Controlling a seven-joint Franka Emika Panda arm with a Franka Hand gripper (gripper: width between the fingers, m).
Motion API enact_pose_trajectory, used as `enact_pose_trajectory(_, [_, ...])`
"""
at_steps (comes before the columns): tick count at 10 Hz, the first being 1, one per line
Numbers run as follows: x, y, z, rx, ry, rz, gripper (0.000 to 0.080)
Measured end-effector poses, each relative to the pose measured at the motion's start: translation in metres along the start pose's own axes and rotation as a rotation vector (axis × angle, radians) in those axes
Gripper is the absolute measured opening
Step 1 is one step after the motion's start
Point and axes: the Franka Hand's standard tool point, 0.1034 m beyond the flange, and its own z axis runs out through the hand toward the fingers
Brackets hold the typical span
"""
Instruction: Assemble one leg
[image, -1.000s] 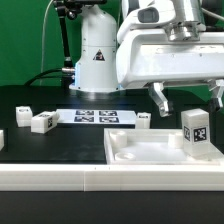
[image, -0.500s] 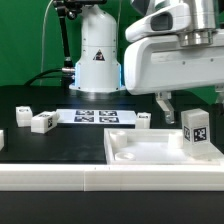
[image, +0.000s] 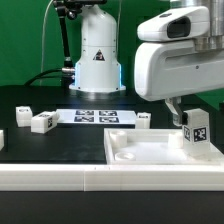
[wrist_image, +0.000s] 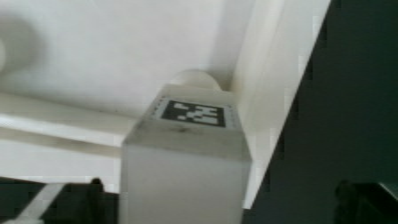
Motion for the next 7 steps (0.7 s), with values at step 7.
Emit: enact_pose_trajectory(7, [0.0001, 0.0000, 0.0001, 0.000, 0.000, 0.015, 0.0291])
